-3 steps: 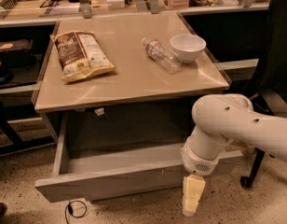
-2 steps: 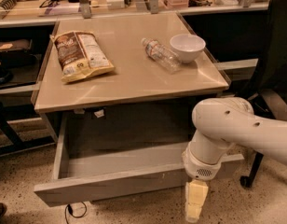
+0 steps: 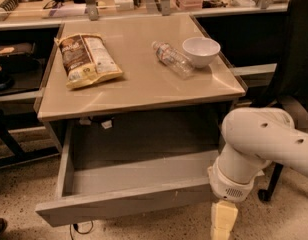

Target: Open top drawer

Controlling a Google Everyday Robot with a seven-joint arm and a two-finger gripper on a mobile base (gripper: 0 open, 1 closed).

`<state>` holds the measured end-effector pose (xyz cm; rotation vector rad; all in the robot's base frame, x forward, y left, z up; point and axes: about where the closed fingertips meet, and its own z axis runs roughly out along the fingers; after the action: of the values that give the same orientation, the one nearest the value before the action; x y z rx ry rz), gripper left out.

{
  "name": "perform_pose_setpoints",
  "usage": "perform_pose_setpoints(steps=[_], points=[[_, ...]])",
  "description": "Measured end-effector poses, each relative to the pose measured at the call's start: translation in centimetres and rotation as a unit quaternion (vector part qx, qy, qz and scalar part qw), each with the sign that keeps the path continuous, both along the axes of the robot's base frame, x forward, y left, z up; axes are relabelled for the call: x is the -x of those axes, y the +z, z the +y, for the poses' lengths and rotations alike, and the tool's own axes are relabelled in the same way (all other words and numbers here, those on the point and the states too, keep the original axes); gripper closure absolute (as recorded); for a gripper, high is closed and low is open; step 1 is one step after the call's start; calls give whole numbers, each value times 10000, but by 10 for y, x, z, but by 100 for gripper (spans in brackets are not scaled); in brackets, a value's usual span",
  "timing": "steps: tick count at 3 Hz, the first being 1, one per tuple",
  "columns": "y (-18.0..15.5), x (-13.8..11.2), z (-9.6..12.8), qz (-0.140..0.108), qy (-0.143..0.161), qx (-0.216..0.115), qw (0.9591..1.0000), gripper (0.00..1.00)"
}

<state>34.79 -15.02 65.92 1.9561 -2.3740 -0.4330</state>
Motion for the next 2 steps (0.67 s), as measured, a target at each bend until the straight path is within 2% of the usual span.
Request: perform_pose_setpoints(steps=[2], points=[[19,37,-20,210,-296,18,9993,0]])
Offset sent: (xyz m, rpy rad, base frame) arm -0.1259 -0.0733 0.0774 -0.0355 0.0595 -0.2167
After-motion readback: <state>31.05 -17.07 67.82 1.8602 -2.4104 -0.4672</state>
